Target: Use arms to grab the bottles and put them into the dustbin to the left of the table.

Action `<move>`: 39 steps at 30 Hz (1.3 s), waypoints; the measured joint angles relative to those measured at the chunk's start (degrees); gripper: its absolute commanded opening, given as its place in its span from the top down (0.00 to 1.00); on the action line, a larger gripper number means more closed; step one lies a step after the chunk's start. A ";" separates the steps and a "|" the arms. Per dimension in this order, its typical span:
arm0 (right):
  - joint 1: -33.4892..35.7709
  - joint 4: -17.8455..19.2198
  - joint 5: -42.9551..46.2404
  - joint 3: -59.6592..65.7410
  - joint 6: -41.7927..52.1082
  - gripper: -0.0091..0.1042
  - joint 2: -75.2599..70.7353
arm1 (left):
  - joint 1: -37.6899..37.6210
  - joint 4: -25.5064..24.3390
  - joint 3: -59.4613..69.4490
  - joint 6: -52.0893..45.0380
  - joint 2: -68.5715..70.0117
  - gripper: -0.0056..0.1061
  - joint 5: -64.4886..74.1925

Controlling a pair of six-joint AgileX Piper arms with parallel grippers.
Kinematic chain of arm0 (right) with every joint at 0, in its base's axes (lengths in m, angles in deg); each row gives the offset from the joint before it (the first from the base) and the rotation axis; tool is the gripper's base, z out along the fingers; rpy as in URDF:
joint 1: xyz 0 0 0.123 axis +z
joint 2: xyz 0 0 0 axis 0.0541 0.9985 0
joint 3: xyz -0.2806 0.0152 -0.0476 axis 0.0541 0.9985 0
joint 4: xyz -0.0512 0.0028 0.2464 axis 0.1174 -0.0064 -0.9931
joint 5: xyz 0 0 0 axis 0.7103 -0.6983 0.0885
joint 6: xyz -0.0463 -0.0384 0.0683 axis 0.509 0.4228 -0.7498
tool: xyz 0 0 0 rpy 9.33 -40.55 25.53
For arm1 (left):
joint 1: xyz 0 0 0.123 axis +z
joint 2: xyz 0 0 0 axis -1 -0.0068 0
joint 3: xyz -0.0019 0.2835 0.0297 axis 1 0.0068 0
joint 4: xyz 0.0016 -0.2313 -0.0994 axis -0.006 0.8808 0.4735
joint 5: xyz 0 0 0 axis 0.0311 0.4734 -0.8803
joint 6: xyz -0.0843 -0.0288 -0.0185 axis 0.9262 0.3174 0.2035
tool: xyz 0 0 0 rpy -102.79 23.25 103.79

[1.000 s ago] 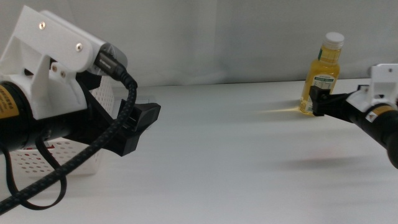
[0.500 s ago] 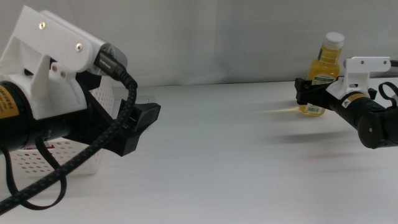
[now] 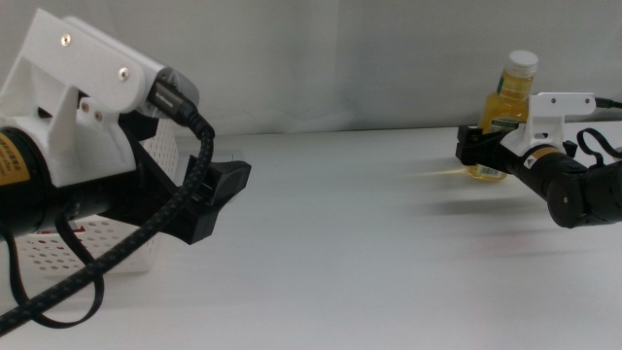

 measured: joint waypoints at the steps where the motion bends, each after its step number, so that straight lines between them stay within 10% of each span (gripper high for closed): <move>1: 0.00 -0.16 -0.05 0.00 0.00 0.36 0.10 | 0.00 0.00 0.00 0.00 0.00 0.13 0.00; 5: -0.27 -0.29 -0.18 0.00 0.34 0.94 0.10 | 0.00 0.00 0.00 0.00 0.00 0.13 0.00; 26: 25.04 1.56 -18.97 1.36 0.16 0.94 -16.18 | 0.00 0.00 0.00 -0.48 0.00 0.13 -0.12; 39: 36.63 -22.22 -12.89 12.01 17.78 0.94 -16.21 | 0.00 0.00 0.00 -0.48 0.00 0.13 1.29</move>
